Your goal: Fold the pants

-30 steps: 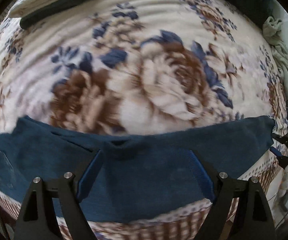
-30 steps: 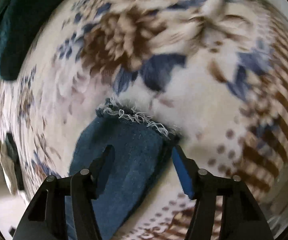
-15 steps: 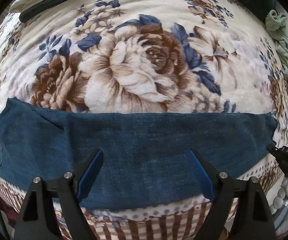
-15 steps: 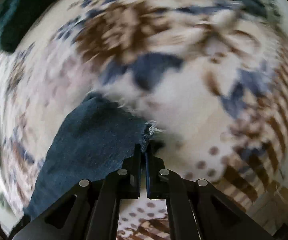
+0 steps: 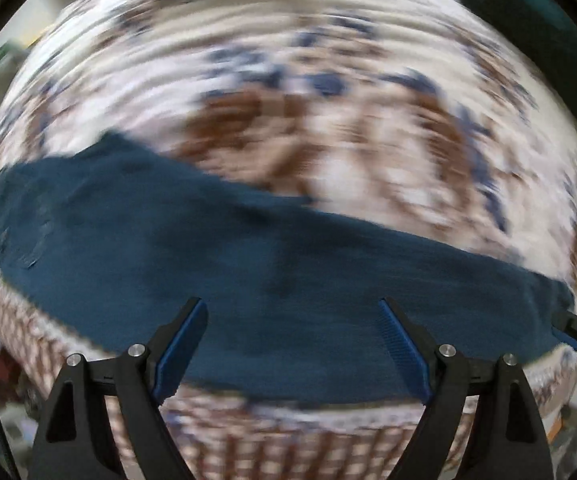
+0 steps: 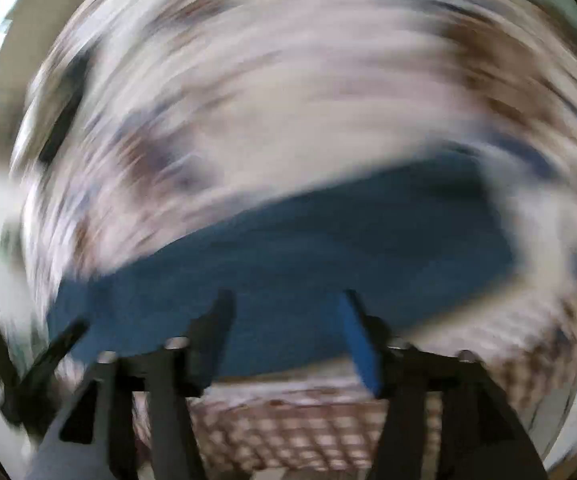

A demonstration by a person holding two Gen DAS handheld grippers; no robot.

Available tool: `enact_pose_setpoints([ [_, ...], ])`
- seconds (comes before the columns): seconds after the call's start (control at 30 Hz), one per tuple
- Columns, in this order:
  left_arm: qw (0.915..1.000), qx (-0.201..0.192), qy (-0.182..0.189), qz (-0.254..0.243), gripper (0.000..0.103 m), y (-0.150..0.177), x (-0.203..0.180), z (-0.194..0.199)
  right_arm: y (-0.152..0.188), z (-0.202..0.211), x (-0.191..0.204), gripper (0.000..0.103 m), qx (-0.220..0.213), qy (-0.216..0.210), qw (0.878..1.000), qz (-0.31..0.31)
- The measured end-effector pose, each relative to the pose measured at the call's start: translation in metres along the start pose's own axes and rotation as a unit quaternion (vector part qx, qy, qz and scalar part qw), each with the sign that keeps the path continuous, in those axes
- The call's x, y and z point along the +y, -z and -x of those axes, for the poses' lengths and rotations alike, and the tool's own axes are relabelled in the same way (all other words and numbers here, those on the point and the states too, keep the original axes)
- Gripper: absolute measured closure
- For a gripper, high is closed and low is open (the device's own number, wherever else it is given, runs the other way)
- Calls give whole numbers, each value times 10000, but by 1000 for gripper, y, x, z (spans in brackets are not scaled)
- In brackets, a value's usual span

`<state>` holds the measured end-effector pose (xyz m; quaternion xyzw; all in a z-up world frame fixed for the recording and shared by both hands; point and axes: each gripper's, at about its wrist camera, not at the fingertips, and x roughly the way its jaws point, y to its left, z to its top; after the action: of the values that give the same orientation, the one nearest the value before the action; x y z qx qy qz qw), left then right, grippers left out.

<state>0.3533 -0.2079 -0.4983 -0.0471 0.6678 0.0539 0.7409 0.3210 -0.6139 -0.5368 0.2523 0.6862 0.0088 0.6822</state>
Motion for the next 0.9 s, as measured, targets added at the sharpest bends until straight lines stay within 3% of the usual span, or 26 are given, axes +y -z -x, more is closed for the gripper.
enact_pose_setpoints([
  [0.13,9985,81,-370,388,17,-6,59,-18,-5,-51,140,39,530,-130,9828,1762],
  [0.17,9977,94,-465,476,17,-9,76,-26,-7,-71,178,39,635,-78,9722,2251],
  [0.23,9969,160,-554,532,17,-11,97,-36,-4,-95,219,39,781,95,9542,2885],
  [0.27,9966,204,-570,557,17,-14,107,-42,-4,-114,245,39,882,238,9393,3307],
  [0.37,9969,236,-525,533,17,-18,122,-53,-4,-154,285,40,1234,513,9104,3917],
  [0.43,9971,302,-476,516,17,-19,129,-60,-3,-171,297,73,1392,580,8942,4216],
  [0.47,9971,330,-431,534,17,-19,132,-63,-7,-177,299,85,1458,509,8976,4129],
  [0.5,9970,352,-401,555,17,-19,134,-65,-14,-178,296,91,1419,486,9087,3897],
  [0.57,9968,411,-336,598,17,-18,143,-70,-25,-177,284,94,1360,351,9311,3367],
  [0.6,9967,431,-311,620,17,-15,147,-71,-31,-175,273,100,1320,282,9461,2945],
  [0.63,9964,457,-264,661,17,-14,151,-72,-34,-174,263,102,1313,328,9547,2650],
  [0.73,9963,495,-162,688,17,-12,157,-75,-50,-176,240,100,1527,-135,9767,1502],
  [0.83,9966,472,-52,673,17,-13,169,-72,-58,-158,257,90,1528,-411,9727,1697],
  [0.87,9970,437,-24,643,17,-15,169,-70,-59,-151,269,75,1480,-471,9690,1919],
  [0.9,9972,410,-15,620,17,-16,169,-68,-57,-145,274,53,1456,-474,9663,2067],
])
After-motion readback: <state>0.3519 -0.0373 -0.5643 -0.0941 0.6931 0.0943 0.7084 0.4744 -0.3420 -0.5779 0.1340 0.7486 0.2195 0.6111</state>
